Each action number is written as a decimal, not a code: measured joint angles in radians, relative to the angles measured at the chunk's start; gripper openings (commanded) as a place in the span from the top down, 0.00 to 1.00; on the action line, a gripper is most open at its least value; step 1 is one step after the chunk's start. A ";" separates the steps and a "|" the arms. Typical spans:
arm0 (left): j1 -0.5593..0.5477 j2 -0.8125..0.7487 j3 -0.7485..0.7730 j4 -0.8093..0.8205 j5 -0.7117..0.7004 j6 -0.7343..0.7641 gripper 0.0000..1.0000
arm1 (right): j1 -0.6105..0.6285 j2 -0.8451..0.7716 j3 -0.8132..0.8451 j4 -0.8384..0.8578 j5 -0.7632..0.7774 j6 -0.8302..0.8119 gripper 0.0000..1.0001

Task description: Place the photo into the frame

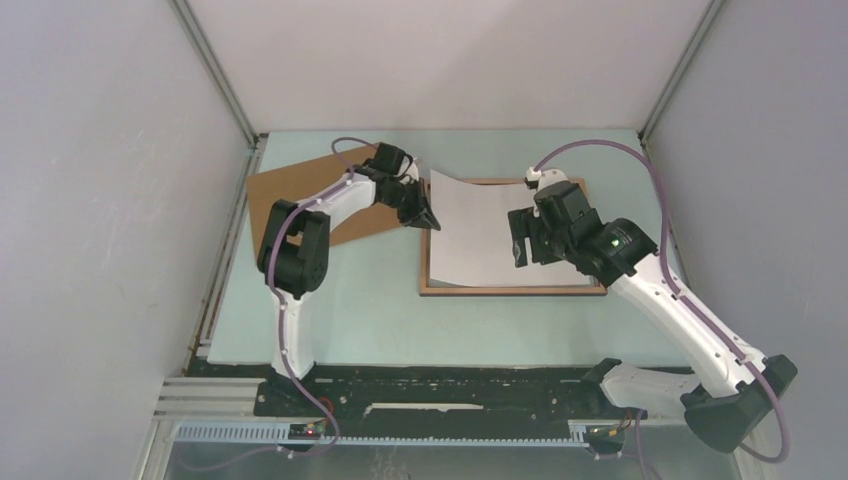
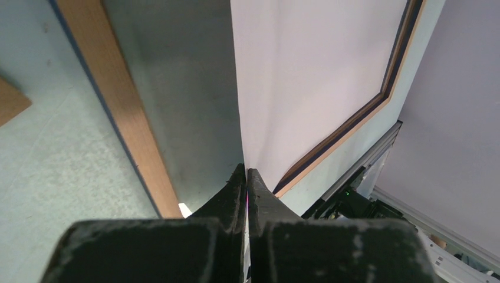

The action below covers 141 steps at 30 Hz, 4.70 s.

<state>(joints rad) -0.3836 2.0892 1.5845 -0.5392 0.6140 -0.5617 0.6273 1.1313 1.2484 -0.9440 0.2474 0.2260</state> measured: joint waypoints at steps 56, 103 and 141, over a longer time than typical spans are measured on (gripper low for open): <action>-0.035 -0.115 0.209 -0.277 -0.378 0.148 0.11 | -0.018 -0.056 -0.075 0.051 -0.052 0.006 0.00; 0.769 -0.261 -0.389 0.197 -0.382 -0.187 0.08 | 0.038 1.392 1.069 0.381 -0.442 0.407 0.01; 0.777 -0.184 -0.327 0.138 -0.373 -0.225 0.09 | -0.053 1.398 0.837 0.703 -0.708 0.619 0.21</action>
<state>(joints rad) 0.3931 1.9049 1.2572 -0.4015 0.2409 -0.7868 0.5739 2.5298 2.0853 -0.2413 -0.4603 0.8448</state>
